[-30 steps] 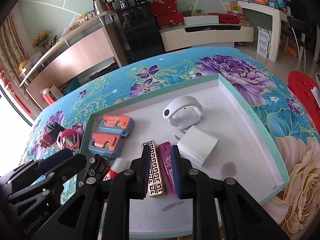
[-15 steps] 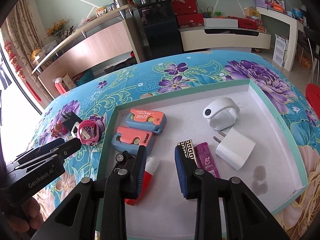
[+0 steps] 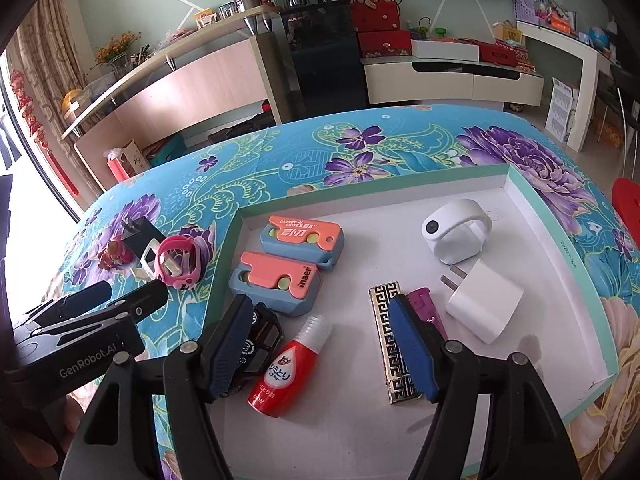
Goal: Organize rigid objects
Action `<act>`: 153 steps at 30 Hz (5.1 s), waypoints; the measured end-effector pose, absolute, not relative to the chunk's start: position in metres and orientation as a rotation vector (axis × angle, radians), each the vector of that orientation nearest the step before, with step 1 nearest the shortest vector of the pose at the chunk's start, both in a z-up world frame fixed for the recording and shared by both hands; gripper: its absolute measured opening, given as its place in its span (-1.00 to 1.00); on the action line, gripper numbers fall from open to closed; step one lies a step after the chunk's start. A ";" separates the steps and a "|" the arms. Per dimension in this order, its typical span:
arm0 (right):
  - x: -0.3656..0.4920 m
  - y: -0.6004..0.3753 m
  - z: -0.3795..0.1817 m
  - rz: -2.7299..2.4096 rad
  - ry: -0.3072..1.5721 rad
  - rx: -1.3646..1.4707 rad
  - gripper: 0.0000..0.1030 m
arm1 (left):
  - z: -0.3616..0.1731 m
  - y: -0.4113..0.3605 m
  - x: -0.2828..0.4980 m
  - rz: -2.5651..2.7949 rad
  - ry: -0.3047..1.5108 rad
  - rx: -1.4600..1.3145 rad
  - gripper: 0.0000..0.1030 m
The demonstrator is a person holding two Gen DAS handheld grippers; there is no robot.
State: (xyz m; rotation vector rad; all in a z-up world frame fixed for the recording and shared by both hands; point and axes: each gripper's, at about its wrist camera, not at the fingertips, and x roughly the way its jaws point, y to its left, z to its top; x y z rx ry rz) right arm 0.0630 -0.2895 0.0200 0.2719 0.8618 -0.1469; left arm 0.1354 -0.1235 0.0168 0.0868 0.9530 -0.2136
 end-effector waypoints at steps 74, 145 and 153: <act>0.176 -0.174 0.004 0.056 0.833 0.122 0.88 | 0.000 0.059 0.196 0.178 0.984 -0.250 1.00; 0.170 -0.180 -0.001 0.183 0.890 0.253 -0.79 | -0.026 0.036 0.237 0.016 0.929 -0.262 -0.90; 0.171 -0.181 0.000 0.174 0.887 0.250 -0.79 | -0.022 0.043 0.234 0.021 0.925 -0.280 -0.88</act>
